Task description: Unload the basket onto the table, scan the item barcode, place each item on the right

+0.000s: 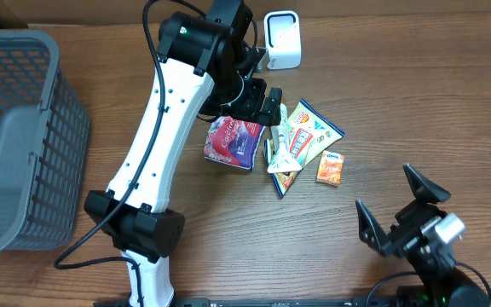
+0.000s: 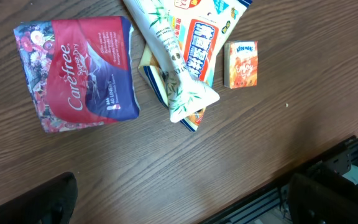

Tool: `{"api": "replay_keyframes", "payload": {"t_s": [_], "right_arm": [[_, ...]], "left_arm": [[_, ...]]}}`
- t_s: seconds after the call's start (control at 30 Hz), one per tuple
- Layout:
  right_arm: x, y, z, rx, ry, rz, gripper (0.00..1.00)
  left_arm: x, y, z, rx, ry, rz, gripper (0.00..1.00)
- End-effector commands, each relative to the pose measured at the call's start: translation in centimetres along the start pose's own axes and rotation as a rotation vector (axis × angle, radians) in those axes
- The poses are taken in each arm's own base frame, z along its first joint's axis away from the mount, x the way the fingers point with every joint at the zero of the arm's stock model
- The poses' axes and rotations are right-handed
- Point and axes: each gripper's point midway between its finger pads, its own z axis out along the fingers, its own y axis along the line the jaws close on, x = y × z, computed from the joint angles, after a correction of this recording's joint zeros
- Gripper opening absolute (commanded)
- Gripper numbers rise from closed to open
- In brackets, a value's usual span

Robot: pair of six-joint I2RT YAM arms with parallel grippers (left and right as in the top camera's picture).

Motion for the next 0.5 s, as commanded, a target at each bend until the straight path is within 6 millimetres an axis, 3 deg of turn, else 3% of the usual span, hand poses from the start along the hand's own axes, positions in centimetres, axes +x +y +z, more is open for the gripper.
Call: {"api": "replay_keyframes", "payload": {"t_s": [0.0,0.1,0.23,0.47], "right_arm": [[-3.2,0.8,0.3,-0.026,-0.056,-0.015,1.00],[-5.8,0.2,1.2,0.025,-0.041,-0.040,1.00],[-7.7,-0.6,3.2,0.056,0.109,-0.062,1.00],[-6.2,-3.0,7.9,0.078,0.532,0.168,1.00]], "left_arm": [[-0.3,0.2,0.6,-0.007,0.006,0.026,1.00],[-0.6,0.2,0.6,-0.005,-0.007,0.029,1.00],[-0.7,0.1,0.6,-0.005,-0.011,0.031,1.00],[-1.0,0.1,0.6,-0.002,-0.025,0.034,1.00]]}}
